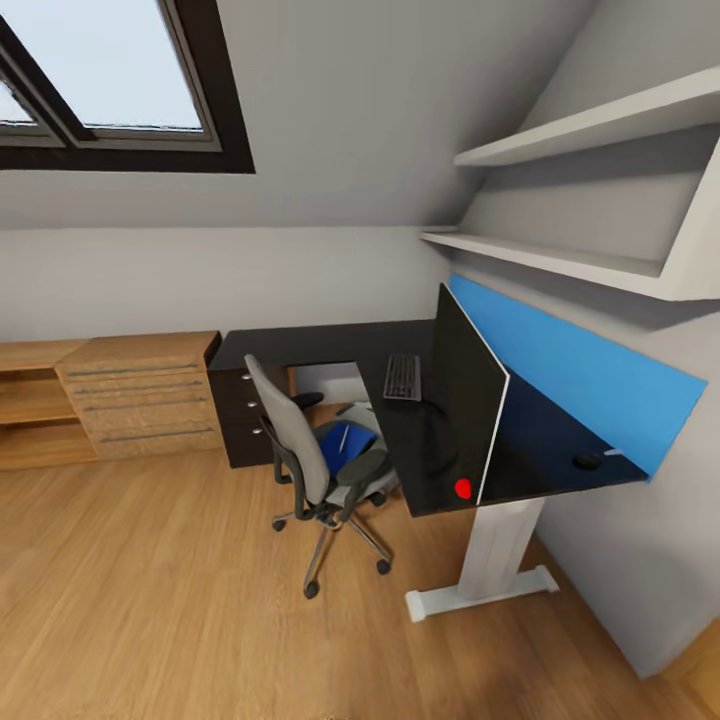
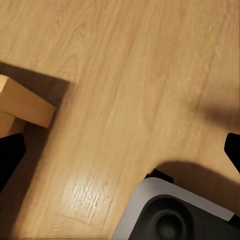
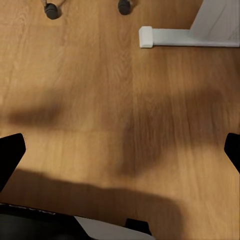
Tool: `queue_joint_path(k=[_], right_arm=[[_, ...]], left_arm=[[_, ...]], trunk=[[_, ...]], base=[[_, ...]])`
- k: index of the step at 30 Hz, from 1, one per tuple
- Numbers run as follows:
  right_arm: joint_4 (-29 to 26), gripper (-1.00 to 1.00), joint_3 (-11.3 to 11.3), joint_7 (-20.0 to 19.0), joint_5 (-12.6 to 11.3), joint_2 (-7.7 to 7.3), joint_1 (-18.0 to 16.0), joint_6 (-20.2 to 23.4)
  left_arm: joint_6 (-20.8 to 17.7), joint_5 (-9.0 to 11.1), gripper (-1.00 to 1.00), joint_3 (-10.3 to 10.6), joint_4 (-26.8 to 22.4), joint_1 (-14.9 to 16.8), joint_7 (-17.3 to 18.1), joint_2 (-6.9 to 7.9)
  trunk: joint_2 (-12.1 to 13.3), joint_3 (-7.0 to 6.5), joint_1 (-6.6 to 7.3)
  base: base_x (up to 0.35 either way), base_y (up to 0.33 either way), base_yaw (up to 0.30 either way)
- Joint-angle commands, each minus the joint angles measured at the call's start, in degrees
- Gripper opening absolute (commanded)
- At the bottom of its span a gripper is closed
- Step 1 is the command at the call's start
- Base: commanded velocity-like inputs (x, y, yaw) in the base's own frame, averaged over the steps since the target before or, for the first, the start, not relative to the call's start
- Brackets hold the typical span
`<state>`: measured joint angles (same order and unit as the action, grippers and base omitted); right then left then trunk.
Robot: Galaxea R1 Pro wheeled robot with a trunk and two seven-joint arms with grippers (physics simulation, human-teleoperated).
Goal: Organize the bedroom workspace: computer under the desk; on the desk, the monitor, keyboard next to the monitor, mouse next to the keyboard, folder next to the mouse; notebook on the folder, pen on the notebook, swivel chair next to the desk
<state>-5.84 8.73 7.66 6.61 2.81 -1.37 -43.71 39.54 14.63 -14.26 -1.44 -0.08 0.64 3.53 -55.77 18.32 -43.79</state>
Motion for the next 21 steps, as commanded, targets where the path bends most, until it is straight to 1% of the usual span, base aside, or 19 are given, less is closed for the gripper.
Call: queue_joint_path(k=[1, 21], right_arm=[[0.04, 1.0, 0.15, 0.6, 0.6, 0.0, -0.04, -0.06], [0.04, 1.0, 0.15, 0.54, 0.6, 0.0, -0.04, -0.06]], left_arm=[[0.1, 0.35, 1.0, 0.11, -0.05, -0.01, 0.07, -0.01], [0.18, 0.34, 1.0, 0.11, -0.05, -0.01, 0.07, 0.01]], trunk=[[-0.04, 0.1, -0.01], [-0.04, 1.11, -0.01]], base=[[-0.003, -0.01, 0.25], [0.0, -0.001, 0.241]])
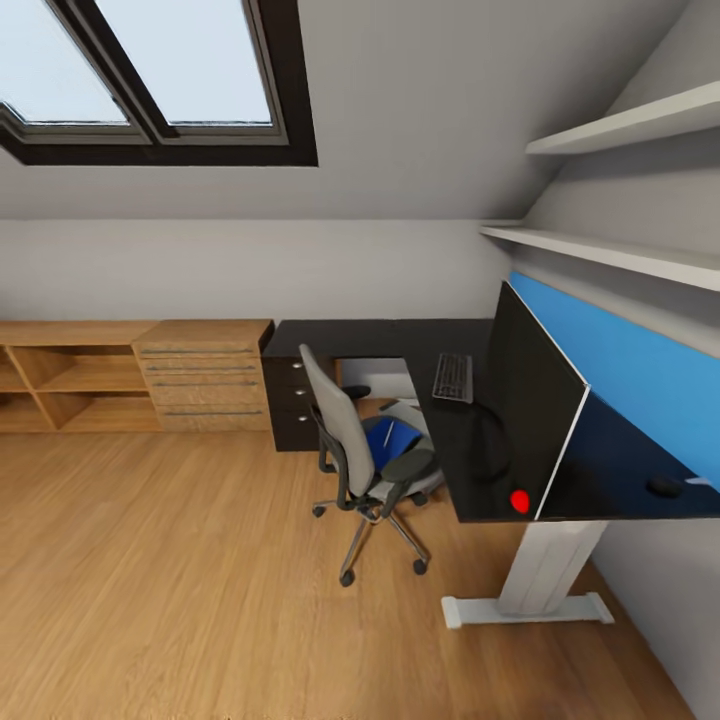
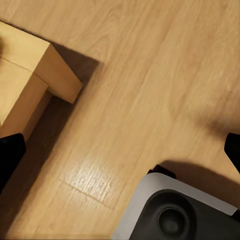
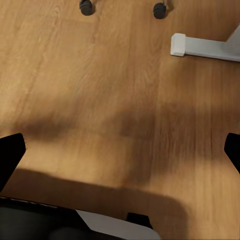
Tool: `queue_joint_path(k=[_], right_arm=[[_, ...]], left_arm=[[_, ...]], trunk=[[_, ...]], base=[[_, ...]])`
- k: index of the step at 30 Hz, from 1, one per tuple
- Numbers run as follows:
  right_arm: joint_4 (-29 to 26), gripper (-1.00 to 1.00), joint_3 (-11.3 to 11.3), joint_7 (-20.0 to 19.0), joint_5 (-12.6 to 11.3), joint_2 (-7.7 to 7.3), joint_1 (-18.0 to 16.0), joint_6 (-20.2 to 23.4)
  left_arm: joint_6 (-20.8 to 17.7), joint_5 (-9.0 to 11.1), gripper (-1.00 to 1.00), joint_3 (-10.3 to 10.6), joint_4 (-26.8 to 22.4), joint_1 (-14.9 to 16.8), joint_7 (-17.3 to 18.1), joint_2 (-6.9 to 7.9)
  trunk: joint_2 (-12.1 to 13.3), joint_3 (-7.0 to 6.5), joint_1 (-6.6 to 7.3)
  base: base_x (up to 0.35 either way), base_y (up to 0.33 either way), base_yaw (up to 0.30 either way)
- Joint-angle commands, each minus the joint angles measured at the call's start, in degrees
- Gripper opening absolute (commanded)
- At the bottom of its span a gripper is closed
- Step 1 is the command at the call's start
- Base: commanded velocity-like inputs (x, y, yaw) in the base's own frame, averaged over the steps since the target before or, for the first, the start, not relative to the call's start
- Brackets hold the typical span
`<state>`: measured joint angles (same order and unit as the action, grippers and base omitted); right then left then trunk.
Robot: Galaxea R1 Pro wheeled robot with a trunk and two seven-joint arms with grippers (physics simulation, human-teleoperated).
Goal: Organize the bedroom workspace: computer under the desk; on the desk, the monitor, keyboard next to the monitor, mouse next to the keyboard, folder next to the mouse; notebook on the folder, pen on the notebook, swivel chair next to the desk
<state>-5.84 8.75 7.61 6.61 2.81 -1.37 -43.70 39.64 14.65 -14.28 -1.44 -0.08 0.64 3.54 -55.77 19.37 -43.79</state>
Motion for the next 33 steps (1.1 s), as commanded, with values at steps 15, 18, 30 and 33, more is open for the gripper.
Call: queue_joint_path(k=[15, 18, 30, 33], right_arm=[[0.04, 1.0, 0.13, 0.61, 0.6, 0.0, -0.04, -0.06], [0.04, 1.0, 0.13, 0.64, 0.6, 0.0, -0.04, -0.06], [0.02, 1.0, 0.08, 0.58, 0.6, -0.07, -0.04, -0.12], [-0.01, 1.0, 0.12, 0.57, 0.6, -0.14, -0.04, -0.14]], left_arm=[[0.09, 0.31, 1.0, 0.13, -0.06, -0.01, 0.07, -0.02], [0.09, 0.31, 1.0, 0.13, -0.06, -0.01, 0.07, -0.02], [0.09, 0.3, 1.0, 0.13, -0.06, -0.01, 0.07, -0.02], [0.09, 0.33, 1.0, 0.13, -0.06, -0.01, 0.07, -0.02]], trunk=[[-0.04, 0.95, 0.0], [-0.04, 1.11, 0.0], [-0.04, 1.25, 0.0], [-0.04, 1.25, 0.0]], base=[[0.0, 0.058, 0.214], [0.0, 0.274, 0.188], [0.0, 0.11, 0.037], [0.0, 0.008, 0.002]])
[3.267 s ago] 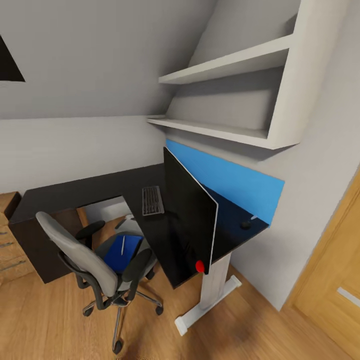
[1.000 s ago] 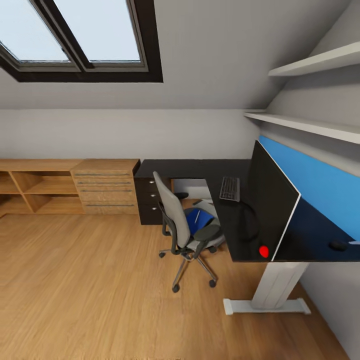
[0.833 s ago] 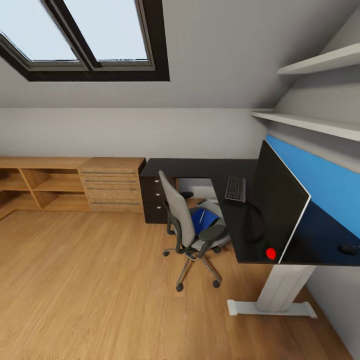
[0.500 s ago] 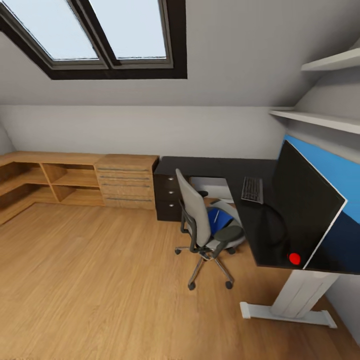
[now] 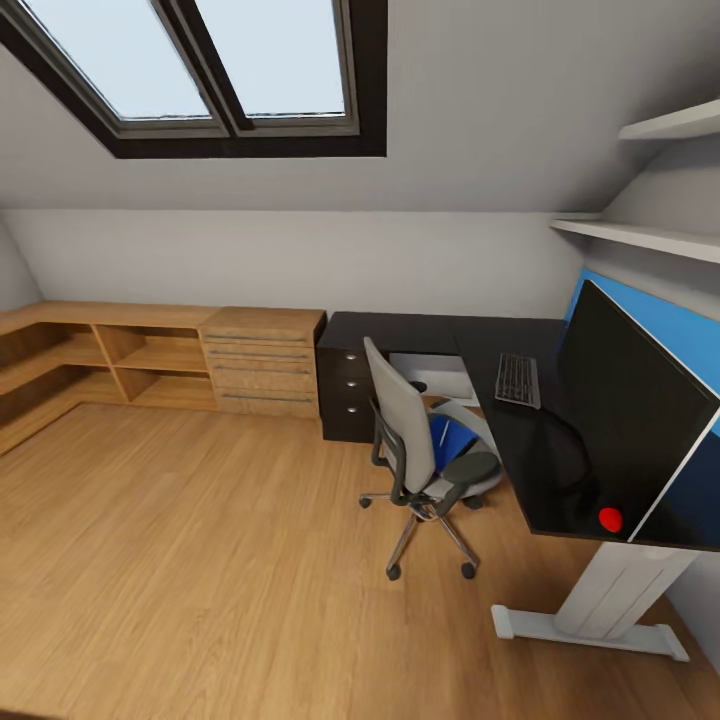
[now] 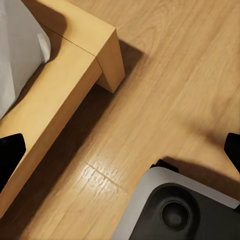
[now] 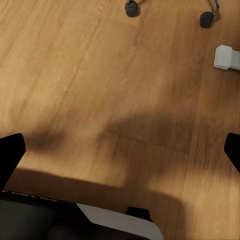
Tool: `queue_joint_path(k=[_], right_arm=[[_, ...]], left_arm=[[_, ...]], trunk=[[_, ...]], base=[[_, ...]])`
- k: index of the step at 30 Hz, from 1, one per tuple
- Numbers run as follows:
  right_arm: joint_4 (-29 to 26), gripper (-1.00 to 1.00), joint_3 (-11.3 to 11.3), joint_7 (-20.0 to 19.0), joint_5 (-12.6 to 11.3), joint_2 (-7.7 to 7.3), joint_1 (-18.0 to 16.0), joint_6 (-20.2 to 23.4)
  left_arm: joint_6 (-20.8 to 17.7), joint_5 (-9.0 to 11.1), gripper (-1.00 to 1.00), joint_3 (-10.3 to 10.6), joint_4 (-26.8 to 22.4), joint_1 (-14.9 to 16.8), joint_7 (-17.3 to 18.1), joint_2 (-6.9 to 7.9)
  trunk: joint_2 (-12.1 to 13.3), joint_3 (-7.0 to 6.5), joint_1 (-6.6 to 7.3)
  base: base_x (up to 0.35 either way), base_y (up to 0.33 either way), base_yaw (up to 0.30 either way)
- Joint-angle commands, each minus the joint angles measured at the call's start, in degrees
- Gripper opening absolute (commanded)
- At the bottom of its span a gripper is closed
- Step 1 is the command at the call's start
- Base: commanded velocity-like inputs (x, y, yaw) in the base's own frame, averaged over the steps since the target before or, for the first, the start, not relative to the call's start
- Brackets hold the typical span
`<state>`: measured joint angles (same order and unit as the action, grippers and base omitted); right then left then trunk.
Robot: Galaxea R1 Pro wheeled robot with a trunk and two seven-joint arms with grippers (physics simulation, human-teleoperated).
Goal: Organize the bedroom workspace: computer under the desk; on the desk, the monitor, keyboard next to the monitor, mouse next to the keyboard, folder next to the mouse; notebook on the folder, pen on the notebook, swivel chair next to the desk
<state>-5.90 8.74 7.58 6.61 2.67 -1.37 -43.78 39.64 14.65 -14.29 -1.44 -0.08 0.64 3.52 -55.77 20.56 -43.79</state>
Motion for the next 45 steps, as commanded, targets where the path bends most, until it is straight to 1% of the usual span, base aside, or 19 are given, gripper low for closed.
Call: queue_joint_path(k=[1, 5, 6, 8, 10, 18, 32, 45], right_arm=[[0.04, 1.0, 0.13, 0.6, 0.66, -0.02, -0.03, -0.07], [0.02, 1.0, 0.14, 0.6, 0.68, -0.03, -0.03, -0.08], [0.06, 1.0, 0.17, 0.44, 0.35, 0.31, -0.2, 0.26], [-0.02, 1.0, 0.15, 0.38, 0.39, 0.95, -0.21, 0.24], [-0.02, 1.0, 0.15, 0.38, 0.39, 1.1, -0.21, 0.24], [0.03, 1.0, 0.22, 0.68, 0.42, 0.69, -0.21, 0.26], [0.02, 1.0, 0.38, 0.66, 0.43, 0.7, -0.21, 4.58], [-0.03, 1.0, 0.4, 0.6, 0.19, 1.1, -0.21, 4.47]], left_arm=[[0.09, 0.31, 1.0, 0.14, -0.06, -0.01, 0.07, 0.0], [0.09, 0.32, 1.0, 0.14, -0.06, -0.01, 0.07, 0.0], [0.33, 0.06, 1.0, 0.48, -0.39, -0.01, 0.4, -0.34], [0.5, 0.04, 1.0, 0.41, -0.7, -0.01, 0.49, -0.98], [0.5, 0.04, 1.0, 0.41, -0.7, -0.01, 0.49, -1.62], [0.17, 0.03, 1.0, 0.24, -0.67, -0.01, 0.19, -4.12], [-0.09, 0.11, 1.0, 0.23, -1.94, -0.01, 0.07, -4.05], [-0.15, -0.12, 1.0, 0.23, -2.54, -0.01, 0.14, -4.05]], trunk=[[-0.04, 0.05, 0.0], [-0.04, 0.05, 0.0], [-0.04, 0.05, 0.0], [-0.04, 0.05, 0.0], [-0.04, 0.05, 0.0], [-3.25, 1.49, -1.76], [-8.86, 4.0, -4.84], [-14.08, 6.34, -7.69]], base=[[0.0, 0.0, 0.0], [0.0, 0.0, 0.0], [0.0, 0.0, 0.0], [0.0, 0.0, 0.0], [0.0, 0.0, 0.0], [0.0, 0.0, 0.0], [0.0, 0.0, 0.0], [0.0, 0.0, 0.0]])
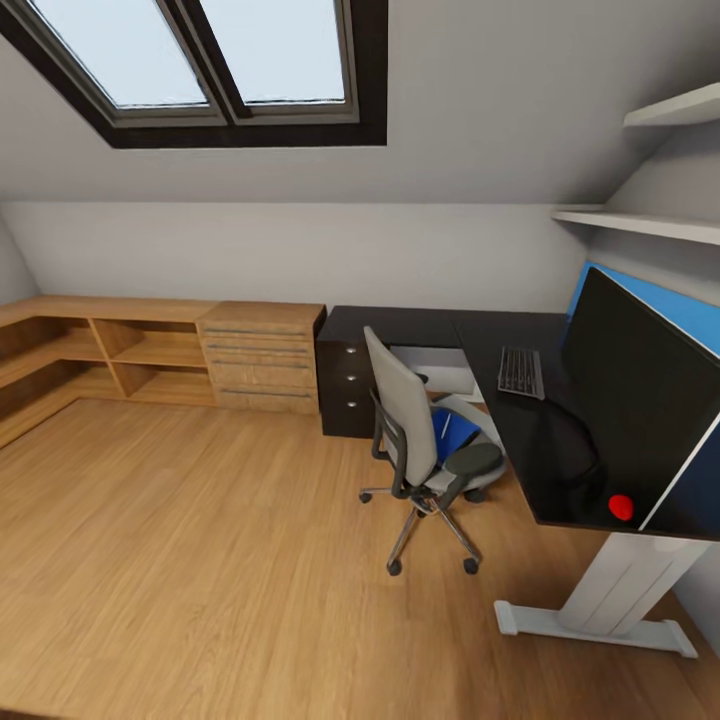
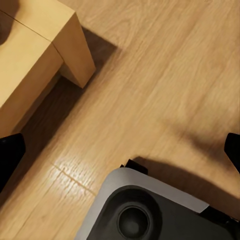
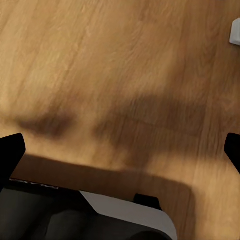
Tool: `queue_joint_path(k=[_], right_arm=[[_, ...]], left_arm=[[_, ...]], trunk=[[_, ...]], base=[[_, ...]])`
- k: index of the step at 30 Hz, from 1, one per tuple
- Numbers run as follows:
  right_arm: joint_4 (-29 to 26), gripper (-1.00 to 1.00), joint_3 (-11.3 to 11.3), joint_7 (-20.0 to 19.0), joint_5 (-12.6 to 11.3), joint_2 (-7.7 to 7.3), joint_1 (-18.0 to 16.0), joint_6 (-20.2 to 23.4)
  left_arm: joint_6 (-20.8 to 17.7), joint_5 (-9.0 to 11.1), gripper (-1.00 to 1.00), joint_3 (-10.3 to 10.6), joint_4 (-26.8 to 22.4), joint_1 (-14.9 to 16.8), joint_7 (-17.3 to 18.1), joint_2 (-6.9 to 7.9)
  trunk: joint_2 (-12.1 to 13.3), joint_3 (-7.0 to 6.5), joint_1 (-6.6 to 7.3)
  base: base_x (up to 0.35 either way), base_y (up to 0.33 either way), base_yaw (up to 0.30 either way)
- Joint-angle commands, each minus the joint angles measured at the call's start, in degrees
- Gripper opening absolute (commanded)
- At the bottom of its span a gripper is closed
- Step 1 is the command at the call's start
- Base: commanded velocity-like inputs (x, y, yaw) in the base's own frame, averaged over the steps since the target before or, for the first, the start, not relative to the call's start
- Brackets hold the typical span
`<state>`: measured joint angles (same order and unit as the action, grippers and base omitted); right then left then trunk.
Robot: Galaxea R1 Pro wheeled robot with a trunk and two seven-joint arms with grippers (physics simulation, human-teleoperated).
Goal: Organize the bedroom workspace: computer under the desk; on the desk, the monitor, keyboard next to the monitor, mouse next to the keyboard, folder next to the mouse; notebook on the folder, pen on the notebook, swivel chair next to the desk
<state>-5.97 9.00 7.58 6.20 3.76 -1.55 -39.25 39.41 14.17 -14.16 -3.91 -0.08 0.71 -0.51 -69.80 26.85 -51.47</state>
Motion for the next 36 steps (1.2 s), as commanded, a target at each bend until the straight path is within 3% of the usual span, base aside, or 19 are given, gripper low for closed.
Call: queue_joint_path(k=[1, 16, 36], right_arm=[[0.03, 1.0, 0.13, 0.6, 0.59, 0.01, -0.03, -0.05], [0.05, 1.0, 0.21, 0.53, 0.68, -0.06, -0.03, -0.46], [0.08, 1.0, 0.4, 0.42, 0.99, 0.02, -0.03, -0.48]], left_arm=[[0.1, 0.35, 1.0, 0.1, -0.1, -0.01, 0.08, -0.02], [0.19, 0.38, 1.0, 0.1, -1.36, -0.01, 0.01, 0.37], [0.55, 0.44, 1.0, 0.07, -1.46, -0.01, 0.04, 0.08]], trunk=[[-0.45, 0.23, -0.23], [-6.46, 2.88, -3.52], [-14.48, 6.13, -7.92]], base=[[0.0, 0.0, 0.0], [0.0, 0.0, -0.015], [0.0, 0.0, -0.196]])
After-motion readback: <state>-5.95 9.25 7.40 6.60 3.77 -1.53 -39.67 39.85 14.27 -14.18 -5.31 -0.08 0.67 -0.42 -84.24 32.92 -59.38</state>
